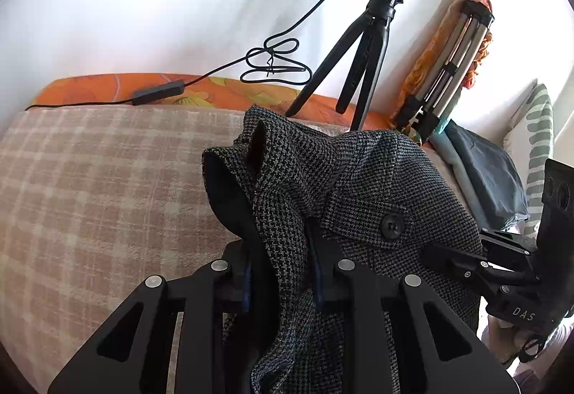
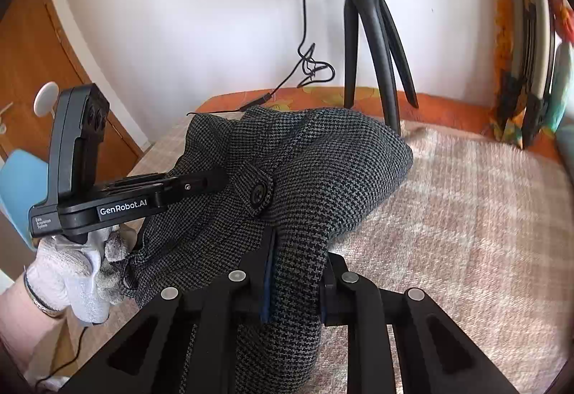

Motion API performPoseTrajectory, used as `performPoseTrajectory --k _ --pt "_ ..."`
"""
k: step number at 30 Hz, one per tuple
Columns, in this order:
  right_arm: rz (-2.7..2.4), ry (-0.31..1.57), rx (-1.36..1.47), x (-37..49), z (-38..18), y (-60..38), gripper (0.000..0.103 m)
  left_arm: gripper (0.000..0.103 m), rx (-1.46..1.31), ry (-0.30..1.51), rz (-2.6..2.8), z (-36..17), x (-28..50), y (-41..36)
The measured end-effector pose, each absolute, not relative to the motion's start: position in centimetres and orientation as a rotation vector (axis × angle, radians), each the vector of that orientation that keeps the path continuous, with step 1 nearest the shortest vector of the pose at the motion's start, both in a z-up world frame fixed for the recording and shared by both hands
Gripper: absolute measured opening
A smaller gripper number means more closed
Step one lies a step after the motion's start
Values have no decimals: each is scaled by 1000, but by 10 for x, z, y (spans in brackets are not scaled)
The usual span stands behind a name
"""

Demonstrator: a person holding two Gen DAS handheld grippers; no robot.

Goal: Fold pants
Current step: 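Lift the bundle with both grippers and carry it onto the folded clothes stack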

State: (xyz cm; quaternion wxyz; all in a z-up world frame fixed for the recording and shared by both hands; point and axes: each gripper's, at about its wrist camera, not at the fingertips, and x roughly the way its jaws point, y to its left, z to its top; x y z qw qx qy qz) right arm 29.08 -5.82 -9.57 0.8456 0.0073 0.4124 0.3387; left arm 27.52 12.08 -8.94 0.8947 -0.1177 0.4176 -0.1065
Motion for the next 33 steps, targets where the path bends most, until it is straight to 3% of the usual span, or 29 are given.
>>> performPoseTrajectory --k 18,33 --pt "675 693 -118 230 -13 -104 15 20 -160 696 -276 -13 232 66" --pt "558 635 -136 210 36 -215 15 20 -129 632 -409 31 236 -48"
